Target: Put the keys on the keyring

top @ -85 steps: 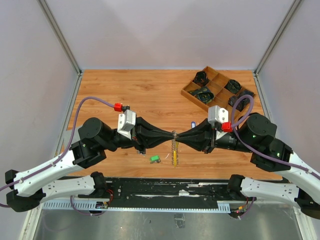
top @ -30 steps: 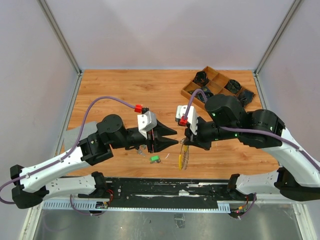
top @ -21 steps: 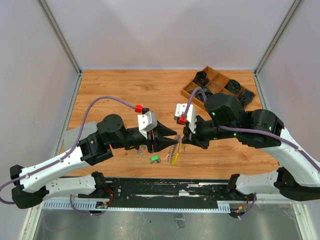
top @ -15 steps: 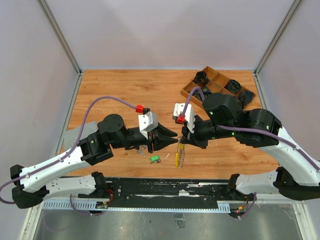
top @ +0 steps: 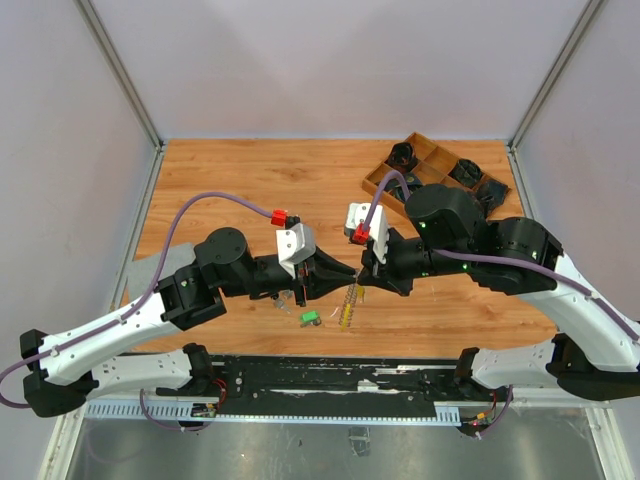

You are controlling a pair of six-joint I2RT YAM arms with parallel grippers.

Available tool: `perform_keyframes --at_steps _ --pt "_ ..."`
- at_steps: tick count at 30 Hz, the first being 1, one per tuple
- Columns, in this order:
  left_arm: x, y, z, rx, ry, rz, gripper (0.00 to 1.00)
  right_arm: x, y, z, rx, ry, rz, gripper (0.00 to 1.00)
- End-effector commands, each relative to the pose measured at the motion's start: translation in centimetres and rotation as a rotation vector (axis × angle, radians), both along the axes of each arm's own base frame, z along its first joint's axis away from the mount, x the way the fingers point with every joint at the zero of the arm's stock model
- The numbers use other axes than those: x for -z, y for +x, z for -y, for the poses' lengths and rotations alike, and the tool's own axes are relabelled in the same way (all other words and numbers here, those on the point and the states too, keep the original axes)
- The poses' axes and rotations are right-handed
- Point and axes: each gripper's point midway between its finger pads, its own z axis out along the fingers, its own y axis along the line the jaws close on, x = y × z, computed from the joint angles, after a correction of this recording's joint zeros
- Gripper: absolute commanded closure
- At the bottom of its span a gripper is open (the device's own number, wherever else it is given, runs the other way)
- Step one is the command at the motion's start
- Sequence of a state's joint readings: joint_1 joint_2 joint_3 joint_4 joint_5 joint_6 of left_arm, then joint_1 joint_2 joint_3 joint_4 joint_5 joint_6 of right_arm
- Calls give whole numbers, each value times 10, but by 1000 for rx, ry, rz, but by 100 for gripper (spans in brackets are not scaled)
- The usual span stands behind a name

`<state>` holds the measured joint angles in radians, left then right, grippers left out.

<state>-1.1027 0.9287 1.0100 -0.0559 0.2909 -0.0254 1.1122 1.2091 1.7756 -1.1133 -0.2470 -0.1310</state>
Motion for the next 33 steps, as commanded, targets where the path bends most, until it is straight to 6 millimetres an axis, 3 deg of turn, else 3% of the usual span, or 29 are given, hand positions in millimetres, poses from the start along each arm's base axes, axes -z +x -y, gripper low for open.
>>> perform_keyframes --at_steps 1,6,11,14,16,20,28,33 --pt "-16 -4 0 18 -33 33 81 -12 -4 -7 -15 58 -1 99" --pt "-17 -4 0 20 -36 33 87 -13 -3 -8 -13 69 3 99" --pt "-19 -4 -2 15 -43 36 99 -14 -2 -8 -7 74 8 99" --pt "-23 -4 -5 3 -58 38 100 -19 1 -8 12 99 27 96" --pt "-26 -3 -7 -6 -71 38 99 -24 3 -7 29 128 44 84" --pt "-34 0 -13 -47 -113 17 99 -40 3 -9 45 249 61 73" --pt "-43 2 -18 -74 -155 -2 99 -57 17 -10 168 460 94 66" --pt "-43 6 -20 -101 -170 -24 100 -61 29 -7 303 610 10 65"
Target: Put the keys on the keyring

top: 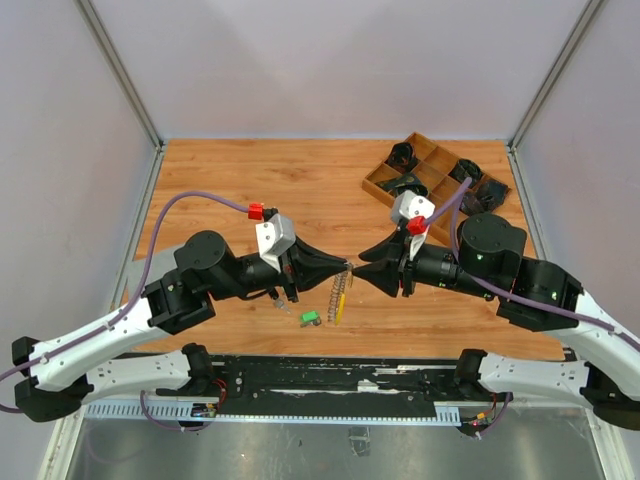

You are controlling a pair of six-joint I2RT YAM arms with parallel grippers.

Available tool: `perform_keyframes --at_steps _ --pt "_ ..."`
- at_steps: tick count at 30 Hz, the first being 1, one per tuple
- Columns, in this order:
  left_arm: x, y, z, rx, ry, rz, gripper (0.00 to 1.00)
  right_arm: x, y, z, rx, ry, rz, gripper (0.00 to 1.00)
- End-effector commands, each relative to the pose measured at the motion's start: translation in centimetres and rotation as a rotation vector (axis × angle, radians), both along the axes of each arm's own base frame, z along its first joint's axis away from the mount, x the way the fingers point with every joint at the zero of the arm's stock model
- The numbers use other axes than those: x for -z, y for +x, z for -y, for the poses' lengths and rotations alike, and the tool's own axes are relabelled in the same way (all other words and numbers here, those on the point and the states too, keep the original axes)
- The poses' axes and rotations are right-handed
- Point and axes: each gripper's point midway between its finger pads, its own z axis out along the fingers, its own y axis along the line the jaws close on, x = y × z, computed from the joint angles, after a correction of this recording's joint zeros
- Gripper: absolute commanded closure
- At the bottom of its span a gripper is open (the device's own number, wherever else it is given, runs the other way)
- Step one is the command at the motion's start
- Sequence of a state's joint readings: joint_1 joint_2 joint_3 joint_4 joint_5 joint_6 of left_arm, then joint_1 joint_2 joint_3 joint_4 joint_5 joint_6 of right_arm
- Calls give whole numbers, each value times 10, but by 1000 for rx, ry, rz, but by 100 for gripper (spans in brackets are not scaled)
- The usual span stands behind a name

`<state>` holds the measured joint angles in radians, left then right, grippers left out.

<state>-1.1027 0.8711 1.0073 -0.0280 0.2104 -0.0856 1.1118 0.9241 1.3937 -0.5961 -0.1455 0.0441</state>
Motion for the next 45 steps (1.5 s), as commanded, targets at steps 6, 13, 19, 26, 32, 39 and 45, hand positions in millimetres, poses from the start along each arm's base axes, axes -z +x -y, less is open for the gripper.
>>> perform_keyframes --at_steps 6,13,19,26,32,39,45 --pt "-16 5 -8 -55 -84 -12 100 -41 22 7 103 482 -260 63" --pt "-16 6 -11 -68 -88 -16 100 -52 4 6 -62 569 -307 61" --pt "-21 3 -12 -53 -108 -12 100 -36 1 4 -79 492 -312 63" --pt "-29 -1 -14 -41 -133 -3 99 -19 -2 4 -85 418 -335 66" --pt "-31 -3 -14 -31 -141 1 99 -18 -5 1 -113 411 -347 67" --pt "-29 -4 -12 -17 -135 -1 100 -22 -6 -1 -134 429 -348 71" --pt "-28 -4 -11 -15 -131 0 100 -22 -6 -2 -137 436 -355 79"
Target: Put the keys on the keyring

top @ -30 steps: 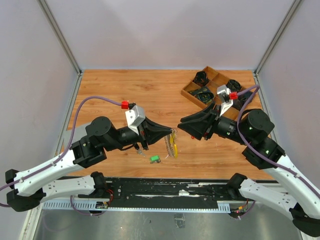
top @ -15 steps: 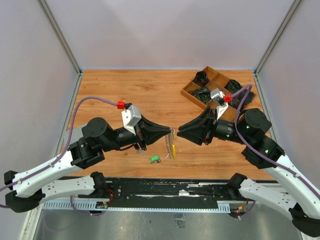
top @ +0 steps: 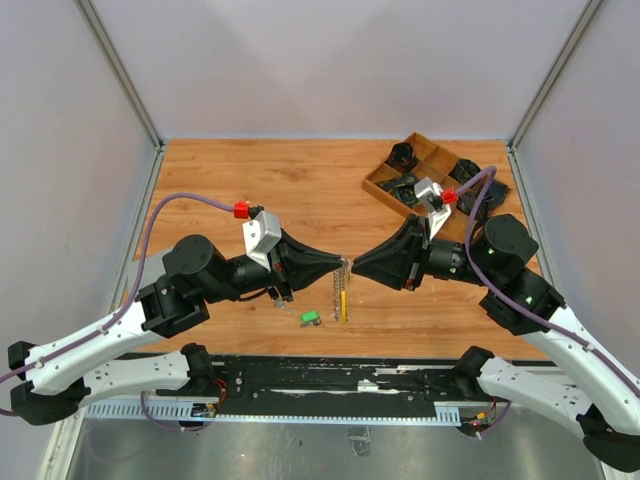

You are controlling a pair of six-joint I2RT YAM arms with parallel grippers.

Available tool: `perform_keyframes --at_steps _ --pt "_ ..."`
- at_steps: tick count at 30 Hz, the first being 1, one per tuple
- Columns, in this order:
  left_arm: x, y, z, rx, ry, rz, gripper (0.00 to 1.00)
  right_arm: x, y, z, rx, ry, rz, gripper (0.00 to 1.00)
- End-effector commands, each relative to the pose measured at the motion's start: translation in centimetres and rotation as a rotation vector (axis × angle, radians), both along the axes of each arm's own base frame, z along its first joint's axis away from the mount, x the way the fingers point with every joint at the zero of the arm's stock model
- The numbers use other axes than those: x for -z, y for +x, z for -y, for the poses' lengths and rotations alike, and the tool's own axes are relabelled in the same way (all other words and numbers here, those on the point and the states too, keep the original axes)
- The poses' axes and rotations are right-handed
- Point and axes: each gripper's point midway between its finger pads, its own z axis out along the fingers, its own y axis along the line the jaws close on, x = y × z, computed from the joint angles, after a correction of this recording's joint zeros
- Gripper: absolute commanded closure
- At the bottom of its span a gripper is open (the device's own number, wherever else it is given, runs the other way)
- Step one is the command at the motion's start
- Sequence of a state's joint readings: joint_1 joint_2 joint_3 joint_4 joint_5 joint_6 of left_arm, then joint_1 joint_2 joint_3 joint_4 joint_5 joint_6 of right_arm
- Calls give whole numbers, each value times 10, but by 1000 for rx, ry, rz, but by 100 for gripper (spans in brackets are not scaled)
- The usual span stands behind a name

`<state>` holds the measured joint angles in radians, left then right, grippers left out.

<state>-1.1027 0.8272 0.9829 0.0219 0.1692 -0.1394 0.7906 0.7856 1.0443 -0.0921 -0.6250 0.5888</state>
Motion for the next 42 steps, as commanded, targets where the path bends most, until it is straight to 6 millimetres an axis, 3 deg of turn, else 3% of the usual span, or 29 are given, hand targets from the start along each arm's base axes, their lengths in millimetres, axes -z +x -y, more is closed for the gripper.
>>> perform_keyframes --at_steps 1,12,19,33,42 --pt "-14 -5 -1 17 -53 28 99 -16 0 2 -3 50 31 79" --pt "-13 -6 0 27 -51 27 100 -14 0 -1 -12 55 13 87" --pt "-12 -6 0 24 -50 29 99 -14 1 0 -8 55 16 99" --pt "-17 -5 -3 15 -67 43 99 -4 3 12 61 -20 0 99" --pt "-19 -6 -1 24 -69 48 100 8 7 7 55 -62 -48 99"
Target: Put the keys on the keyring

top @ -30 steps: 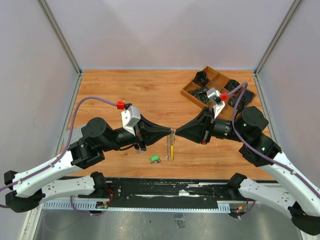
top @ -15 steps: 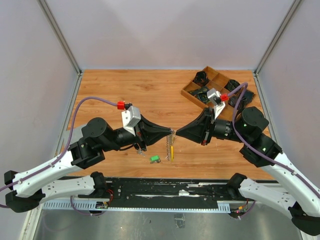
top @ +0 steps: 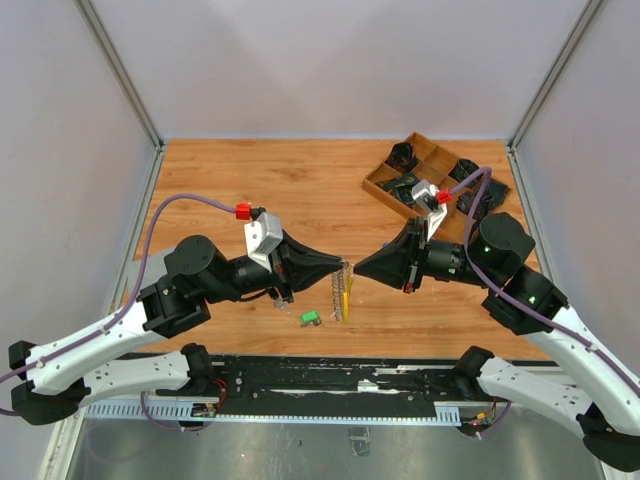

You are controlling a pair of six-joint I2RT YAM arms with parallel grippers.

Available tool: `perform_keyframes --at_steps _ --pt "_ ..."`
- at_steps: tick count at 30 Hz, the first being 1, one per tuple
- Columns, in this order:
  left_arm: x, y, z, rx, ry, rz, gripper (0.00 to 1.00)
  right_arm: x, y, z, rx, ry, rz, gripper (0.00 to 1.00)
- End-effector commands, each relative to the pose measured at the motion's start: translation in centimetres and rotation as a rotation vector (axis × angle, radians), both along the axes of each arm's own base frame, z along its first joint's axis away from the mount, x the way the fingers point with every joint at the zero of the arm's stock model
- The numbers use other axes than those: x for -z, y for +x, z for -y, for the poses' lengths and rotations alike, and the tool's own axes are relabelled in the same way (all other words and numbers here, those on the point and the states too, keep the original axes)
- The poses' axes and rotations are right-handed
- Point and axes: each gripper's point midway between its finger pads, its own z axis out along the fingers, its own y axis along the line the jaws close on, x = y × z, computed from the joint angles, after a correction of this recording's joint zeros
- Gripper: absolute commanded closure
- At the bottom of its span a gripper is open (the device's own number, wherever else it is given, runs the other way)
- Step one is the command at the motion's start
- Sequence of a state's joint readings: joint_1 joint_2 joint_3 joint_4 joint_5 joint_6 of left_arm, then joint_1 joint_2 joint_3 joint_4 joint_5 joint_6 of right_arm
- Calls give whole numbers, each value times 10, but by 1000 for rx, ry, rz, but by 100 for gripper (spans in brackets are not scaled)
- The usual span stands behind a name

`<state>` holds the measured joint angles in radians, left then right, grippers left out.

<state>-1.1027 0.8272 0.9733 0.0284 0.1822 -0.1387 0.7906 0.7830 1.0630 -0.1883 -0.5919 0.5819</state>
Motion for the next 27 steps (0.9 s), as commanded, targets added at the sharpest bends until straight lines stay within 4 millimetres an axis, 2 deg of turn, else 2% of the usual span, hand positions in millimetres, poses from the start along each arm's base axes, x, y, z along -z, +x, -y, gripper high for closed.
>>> perform_keyframes --at_steps 1,7,10,14,18,23,27 --pt "-22 -5 -2 15 -72 46 99 -3 5 2 17 -11 -3 99" --pt "-21 -5 0 21 -70 44 100 -4 4 -2 -7 -7 -7 97" --pt "-21 -5 0 20 -70 45 99 -5 4 -2 -7 -7 11 89" --pt "-22 -4 0 16 -74 42 99 -17 3 7 21 9 98 74" --pt "-24 -5 -1 18 -82 43 100 -28 4 18 59 2 205 66" --pt "-30 -8 -3 26 -102 47 99 -35 2 28 84 -4 325 61" --pt "-36 -11 -3 42 -126 48 99 -40 -4 24 36 16 393 61"
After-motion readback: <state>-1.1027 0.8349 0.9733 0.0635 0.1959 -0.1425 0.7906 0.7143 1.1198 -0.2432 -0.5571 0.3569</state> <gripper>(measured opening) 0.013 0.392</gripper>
